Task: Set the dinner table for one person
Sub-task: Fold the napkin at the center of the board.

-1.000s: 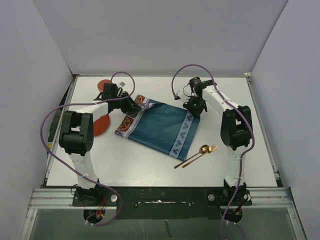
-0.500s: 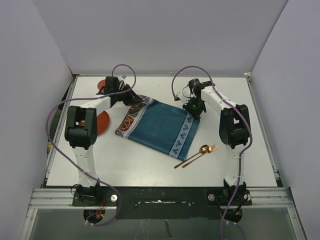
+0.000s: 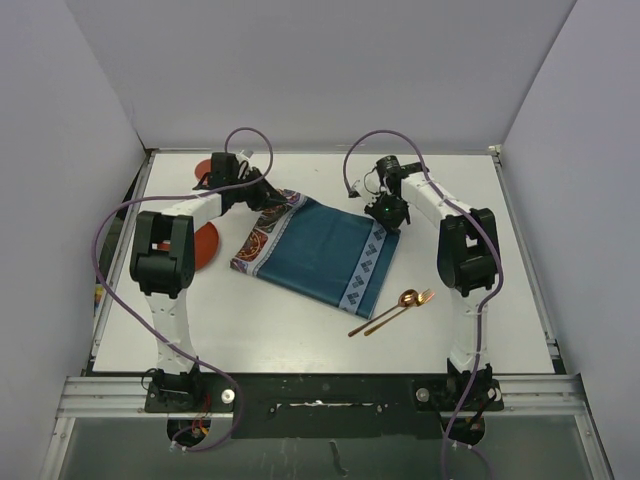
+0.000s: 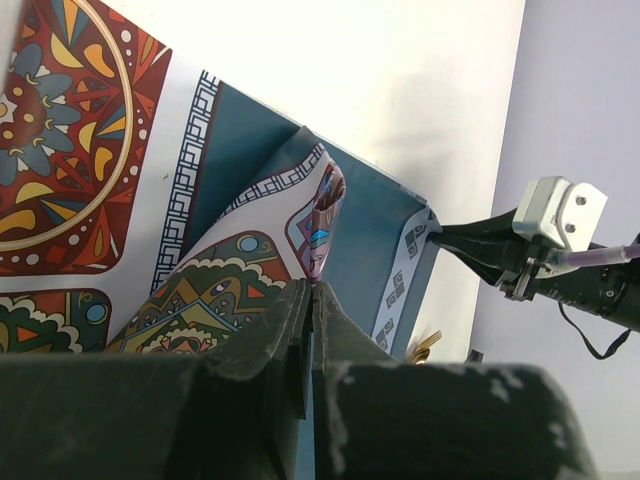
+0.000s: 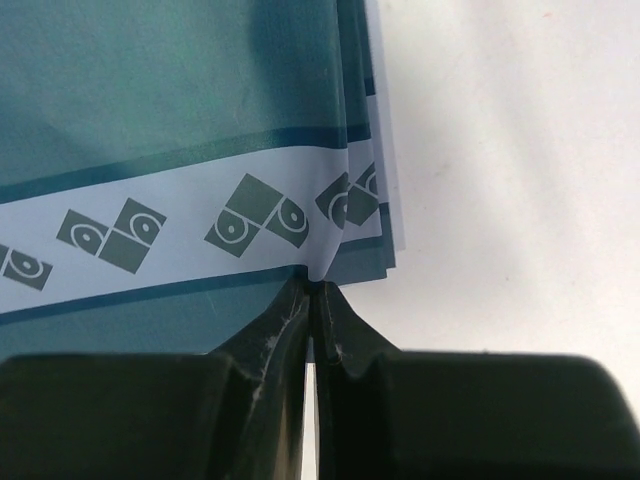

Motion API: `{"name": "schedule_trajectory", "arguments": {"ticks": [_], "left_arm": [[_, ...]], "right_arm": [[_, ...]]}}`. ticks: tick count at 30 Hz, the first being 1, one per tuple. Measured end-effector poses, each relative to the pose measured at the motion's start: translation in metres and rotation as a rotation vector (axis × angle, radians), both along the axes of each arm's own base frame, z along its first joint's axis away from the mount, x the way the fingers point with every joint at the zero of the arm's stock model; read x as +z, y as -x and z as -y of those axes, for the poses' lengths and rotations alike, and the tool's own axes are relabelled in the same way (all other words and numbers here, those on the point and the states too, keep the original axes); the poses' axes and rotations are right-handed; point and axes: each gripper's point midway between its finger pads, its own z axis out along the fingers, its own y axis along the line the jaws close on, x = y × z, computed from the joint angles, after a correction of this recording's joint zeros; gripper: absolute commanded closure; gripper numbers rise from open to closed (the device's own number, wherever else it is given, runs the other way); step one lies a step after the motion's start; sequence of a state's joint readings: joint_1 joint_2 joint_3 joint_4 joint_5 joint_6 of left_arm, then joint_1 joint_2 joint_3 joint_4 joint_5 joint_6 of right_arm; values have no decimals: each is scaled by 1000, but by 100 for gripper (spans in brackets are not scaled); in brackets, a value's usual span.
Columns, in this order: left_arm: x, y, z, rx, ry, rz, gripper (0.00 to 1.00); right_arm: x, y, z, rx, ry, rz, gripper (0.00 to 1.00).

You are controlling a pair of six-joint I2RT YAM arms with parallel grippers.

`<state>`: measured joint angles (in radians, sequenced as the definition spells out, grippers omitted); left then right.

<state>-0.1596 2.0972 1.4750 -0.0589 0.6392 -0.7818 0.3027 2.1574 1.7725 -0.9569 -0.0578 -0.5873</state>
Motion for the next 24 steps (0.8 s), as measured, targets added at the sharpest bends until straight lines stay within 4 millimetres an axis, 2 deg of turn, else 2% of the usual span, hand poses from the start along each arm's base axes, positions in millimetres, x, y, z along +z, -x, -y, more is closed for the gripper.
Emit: {"name": "schedule_trajectory", "arguments": {"ticks": [2, 6, 9, 13, 19, 20, 21, 23, 24], "left_arm": [[-2, 0, 0, -2, 2, -1, 98], [-7, 0, 1, -6, 4, -11, 98], [-7, 0, 1, -9, 6, -10, 98], [-6, 1, 2, -11, 8, -10, 98], [-6, 1, 2, -11, 8, -10, 97], [-6, 1, 2, -11, 8, -10, 93], [-7, 1, 2, -11, 7, -11, 83], [-8, 1, 2, -13, -2, -9, 37], [-9, 1, 1, -11, -16, -10, 26]], "right_arm": [[1, -4, 1, -3, 6, 16, 91], [-3, -15, 1, -11, 20, 37, 61], [-13, -16, 3, -11, 36, 27, 44], [-18, -16, 6, -10, 56, 22, 40], [-17, -19, 7, -12, 59, 36, 43], [-17, -19, 7, -12, 58, 36, 44], [-17, -19, 7, -12, 58, 36, 45], [-16, -20, 7, -12, 58, 38, 45], [-15, -20, 7, -13, 57, 40, 45]]}}
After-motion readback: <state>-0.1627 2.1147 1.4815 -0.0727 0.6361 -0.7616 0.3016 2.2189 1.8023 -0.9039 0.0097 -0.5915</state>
